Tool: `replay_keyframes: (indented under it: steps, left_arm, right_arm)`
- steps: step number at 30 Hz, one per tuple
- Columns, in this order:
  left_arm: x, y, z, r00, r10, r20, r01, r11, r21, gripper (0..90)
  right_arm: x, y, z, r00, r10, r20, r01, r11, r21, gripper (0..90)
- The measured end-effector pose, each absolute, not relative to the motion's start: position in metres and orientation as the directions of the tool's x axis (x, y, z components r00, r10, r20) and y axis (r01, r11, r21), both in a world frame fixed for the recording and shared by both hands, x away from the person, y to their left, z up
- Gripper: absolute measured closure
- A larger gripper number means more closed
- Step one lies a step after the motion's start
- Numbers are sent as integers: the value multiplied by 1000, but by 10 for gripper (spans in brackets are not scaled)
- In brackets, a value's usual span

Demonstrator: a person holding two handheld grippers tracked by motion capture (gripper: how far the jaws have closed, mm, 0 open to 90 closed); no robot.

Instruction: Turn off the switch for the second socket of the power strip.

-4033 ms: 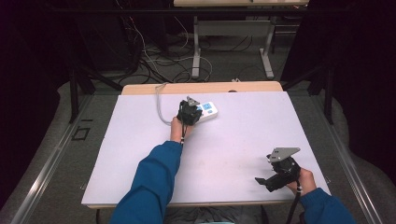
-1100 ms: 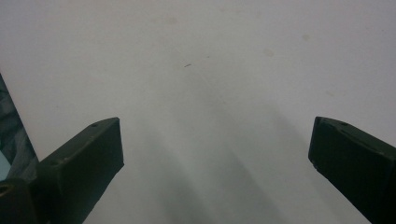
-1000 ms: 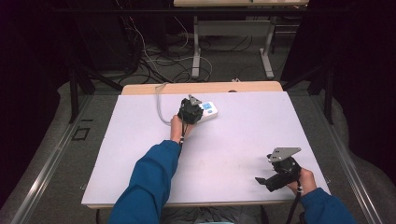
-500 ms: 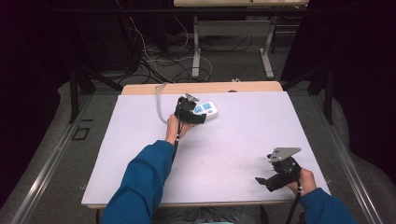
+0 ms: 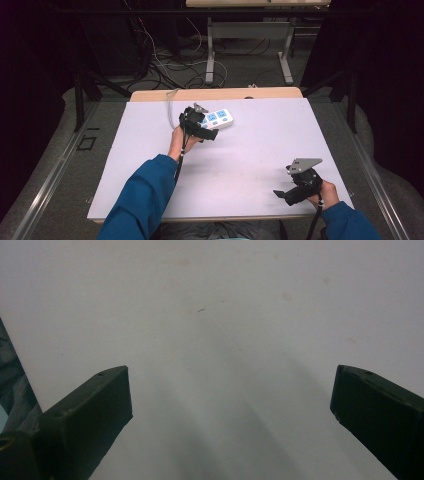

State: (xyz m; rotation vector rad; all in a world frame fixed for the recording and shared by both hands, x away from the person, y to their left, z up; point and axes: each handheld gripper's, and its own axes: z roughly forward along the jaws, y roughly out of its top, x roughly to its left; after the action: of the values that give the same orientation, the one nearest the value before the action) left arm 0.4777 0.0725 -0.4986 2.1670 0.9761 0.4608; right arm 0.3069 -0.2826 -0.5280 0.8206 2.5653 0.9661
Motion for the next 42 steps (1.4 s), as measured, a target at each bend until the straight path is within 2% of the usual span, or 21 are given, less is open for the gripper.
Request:
replay_keyframes:
  steps: [12,27,42]
  left_arm:
    - [439,101,-501,651,757,49,480,-461,746,0]
    - [405,127,-506,654,752,82,486,-501,716,0]
    - [361,149,-501,655,742,145,442,-532,722,0]
  right_arm:
    - [307,-282,-528,-796,603,-56,416,612,673,26]
    - [306,-282,-528,-794,603,-68,407,613,677,27]
    - [306,-282,-528,-797,600,-69,408,620,670,28]
